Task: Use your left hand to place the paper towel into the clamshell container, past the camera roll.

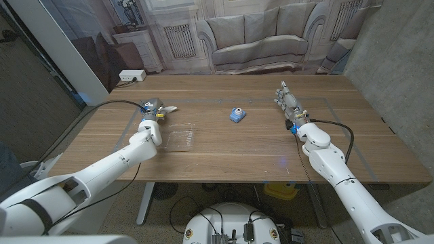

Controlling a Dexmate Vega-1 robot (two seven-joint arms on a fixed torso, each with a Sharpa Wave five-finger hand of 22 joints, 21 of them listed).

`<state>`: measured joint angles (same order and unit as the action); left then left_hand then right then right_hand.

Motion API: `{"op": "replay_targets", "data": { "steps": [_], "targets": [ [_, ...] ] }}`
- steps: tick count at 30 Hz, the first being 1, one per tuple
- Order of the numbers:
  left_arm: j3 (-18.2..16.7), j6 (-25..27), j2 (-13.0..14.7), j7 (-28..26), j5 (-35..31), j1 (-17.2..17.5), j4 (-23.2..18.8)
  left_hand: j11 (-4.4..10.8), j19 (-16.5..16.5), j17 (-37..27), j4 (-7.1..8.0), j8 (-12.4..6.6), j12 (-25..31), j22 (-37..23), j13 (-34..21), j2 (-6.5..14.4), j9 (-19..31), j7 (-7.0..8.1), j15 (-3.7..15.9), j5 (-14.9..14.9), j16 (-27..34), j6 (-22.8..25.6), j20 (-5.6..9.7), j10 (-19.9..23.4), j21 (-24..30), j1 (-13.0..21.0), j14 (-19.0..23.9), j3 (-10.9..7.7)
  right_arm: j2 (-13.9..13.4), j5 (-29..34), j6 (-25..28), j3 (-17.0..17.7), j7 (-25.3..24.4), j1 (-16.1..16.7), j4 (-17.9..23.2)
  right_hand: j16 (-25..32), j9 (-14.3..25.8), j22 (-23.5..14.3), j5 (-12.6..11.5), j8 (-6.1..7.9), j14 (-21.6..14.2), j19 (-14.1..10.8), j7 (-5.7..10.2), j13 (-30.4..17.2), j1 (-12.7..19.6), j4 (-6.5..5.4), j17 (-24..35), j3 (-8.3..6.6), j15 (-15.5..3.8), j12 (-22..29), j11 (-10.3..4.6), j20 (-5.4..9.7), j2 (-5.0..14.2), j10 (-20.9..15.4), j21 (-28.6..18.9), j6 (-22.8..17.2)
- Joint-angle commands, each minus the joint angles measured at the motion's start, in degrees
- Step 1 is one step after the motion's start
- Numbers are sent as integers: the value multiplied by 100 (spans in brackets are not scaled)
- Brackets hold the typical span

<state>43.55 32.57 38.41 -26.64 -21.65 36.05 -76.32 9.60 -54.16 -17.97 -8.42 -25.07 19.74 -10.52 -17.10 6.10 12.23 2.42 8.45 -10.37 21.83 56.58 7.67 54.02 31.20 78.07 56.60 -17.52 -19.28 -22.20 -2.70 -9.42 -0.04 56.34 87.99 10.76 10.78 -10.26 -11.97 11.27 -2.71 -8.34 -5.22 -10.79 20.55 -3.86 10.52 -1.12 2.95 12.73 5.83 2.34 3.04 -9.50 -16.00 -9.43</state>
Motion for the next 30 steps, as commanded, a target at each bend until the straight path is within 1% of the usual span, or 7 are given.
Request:
{"op": "replay_targets", "data": {
  "steps": [1, 15, 30],
  "targets": [
    [-95, 8, 64, -140, 11, 23, -130, 3, -97, -15, 20, -69, 53, -68, -46, -45, 19, -10, 512, 15, 2, 84, 203, 99, 77, 31, 97, 23, 27, 21, -42, -2, -47, 36, 41, 6, 13, -13, -4, 0, -34, -55, -18, -12, -5, 24, 13, -8, 38, -8, -16, 62, 36, -39, 7, -38],
    [-139, 154, 137, -147, -73, 3, -349, 9, -111, -35, 36, -92, 60, -79, -117, -60, 14, 8, 509, 17, -13, 121, 199, 181, 165, 36, 198, 39, 32, 36, -76, 11, -61, 35, 45, 6, 13, -14, -3, 0, -35, -64, -19, -12, -7, 29, 13, -3, 38, -11, -19, 63, 41, -33, 27, -38],
    [-252, 290, 273, -97, -106, 85, -683, 12, -95, -55, 61, -113, 49, -93, -198, -64, 9, 7, 504, 20, -53, 152, 202, 234, 260, 24, 256, 55, 50, 38, -99, -1, -45, -7, -5, 5, 13, -15, -2, -2, -36, -77, -19, -12, -9, 34, 13, 3, 40, -8, -22, 67, 45, -43, 47, -34]
  ]
}}
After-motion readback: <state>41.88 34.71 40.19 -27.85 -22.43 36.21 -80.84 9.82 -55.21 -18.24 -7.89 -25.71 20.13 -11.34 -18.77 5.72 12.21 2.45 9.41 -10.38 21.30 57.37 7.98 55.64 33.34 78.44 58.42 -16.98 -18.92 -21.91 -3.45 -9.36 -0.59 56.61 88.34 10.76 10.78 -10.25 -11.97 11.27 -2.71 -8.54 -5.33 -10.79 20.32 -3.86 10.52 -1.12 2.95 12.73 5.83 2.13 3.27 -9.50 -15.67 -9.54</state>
